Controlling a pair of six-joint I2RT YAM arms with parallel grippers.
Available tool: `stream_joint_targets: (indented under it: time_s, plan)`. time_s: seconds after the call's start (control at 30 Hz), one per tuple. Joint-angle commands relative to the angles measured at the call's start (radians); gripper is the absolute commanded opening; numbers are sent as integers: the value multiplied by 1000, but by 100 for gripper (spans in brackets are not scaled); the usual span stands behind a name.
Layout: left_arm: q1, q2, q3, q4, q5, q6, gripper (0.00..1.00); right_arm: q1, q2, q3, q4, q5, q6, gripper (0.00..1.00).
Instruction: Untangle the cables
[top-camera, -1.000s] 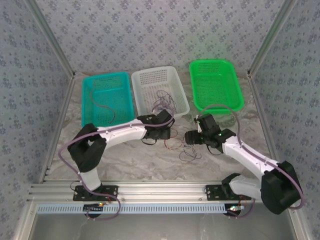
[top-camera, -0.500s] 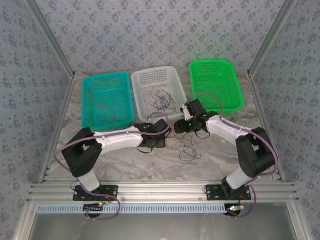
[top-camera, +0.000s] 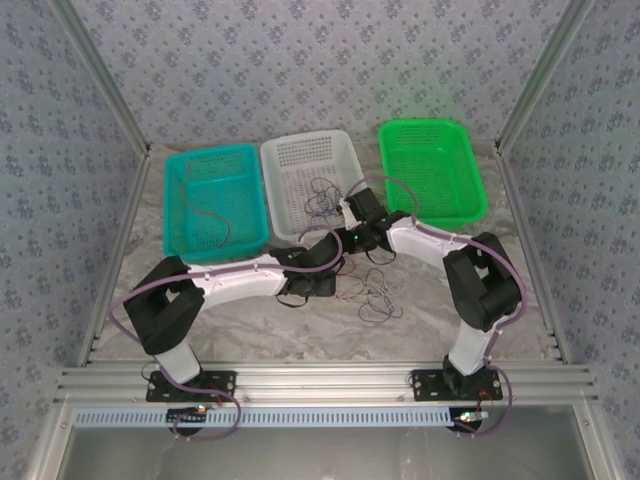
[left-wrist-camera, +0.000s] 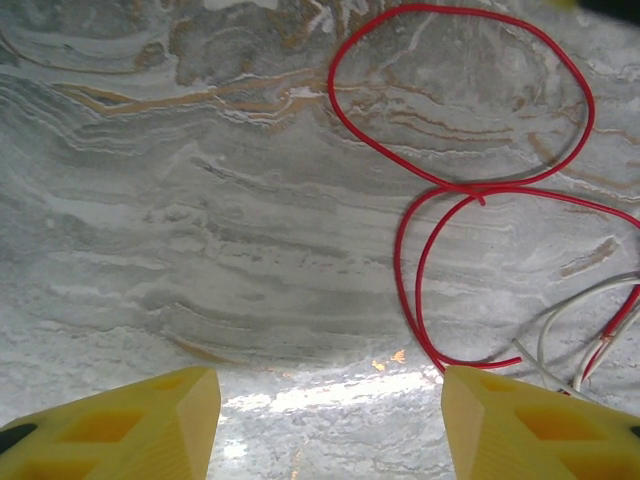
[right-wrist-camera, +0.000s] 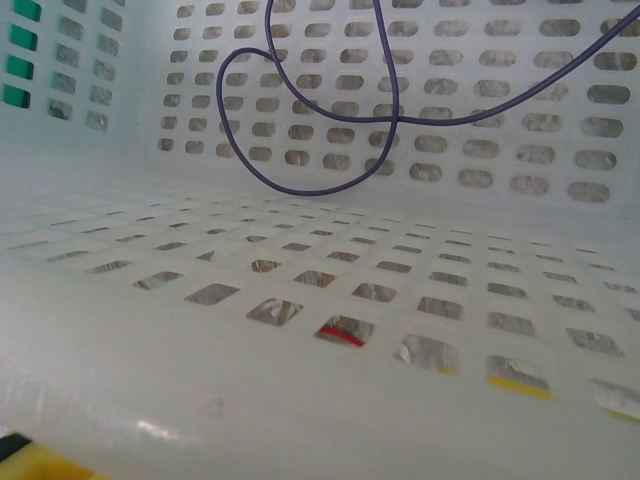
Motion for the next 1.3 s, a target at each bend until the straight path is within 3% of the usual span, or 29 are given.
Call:
stream_joint_targets:
  time_s: [0.0,0.23,0.53,0.73,1.07,1.27]
  plan:
    - [35,31,-20,55,75,2,60,11,19,40,19,-2,21,62]
    - [68,65,33,87,79,8,63,12,-49,7,-34,25,20,63]
    - [74,134,101,108,84,12,67,-7,-306,-204,-112,105,-31,65]
    - [89,163,116,110,77,-2,73,-8,-391,-323,-144,124,-21,65]
    - [96,255,201,33,52,1,69,-27,-555,-464,-146,185,35,66]
    - [91,287,220,-8,34,6,65,-87,-677,-520,-173,189,27,69]
